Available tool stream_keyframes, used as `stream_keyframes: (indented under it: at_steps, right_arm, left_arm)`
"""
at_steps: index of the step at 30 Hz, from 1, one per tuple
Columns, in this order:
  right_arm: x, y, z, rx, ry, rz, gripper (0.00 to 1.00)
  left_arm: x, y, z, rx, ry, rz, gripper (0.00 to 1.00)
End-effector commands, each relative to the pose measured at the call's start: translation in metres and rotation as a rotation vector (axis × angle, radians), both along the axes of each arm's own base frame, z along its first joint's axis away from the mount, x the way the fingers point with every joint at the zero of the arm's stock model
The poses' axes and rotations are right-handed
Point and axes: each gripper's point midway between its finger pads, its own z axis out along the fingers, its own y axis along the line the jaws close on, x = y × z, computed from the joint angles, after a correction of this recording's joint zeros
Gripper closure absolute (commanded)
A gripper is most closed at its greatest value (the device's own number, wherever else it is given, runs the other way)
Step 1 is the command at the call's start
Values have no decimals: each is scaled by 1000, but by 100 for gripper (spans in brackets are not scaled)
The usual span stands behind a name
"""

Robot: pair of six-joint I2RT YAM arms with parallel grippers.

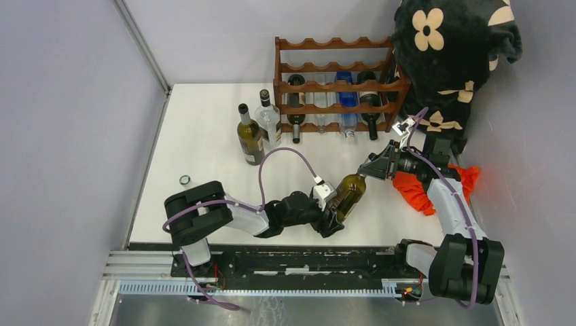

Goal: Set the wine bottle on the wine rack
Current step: Pick up the wine bottle from the center of the board.

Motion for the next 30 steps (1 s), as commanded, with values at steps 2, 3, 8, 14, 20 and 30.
stream_keyframes:
  at_steps: [2,3,8,14,20,30]
  right_arm:
    - [-8,4,13,36,-39,50,82]
    - [-7,4,11,27,-53,48,73]
    - [-2,-2,-7,-75,-131,34,33]
    - [-4,-17,-29,-261,-214,86,2]
    - [-3,-38,-26,-348,-288,78,2]
    - [12,-65,0,-625,-607,47,2]
  left_arm:
    - [6,-19,19,0,-52,-28,86]
    - [6,-19,18,20,-48,-29,91]
    - [8,-4,23,59,-85,-13,98]
    - [6,17,21,154,-140,-39,98]
    - [4,37,14,221,-166,-44,98]
    - [9,59,8,338,-215,-41,98]
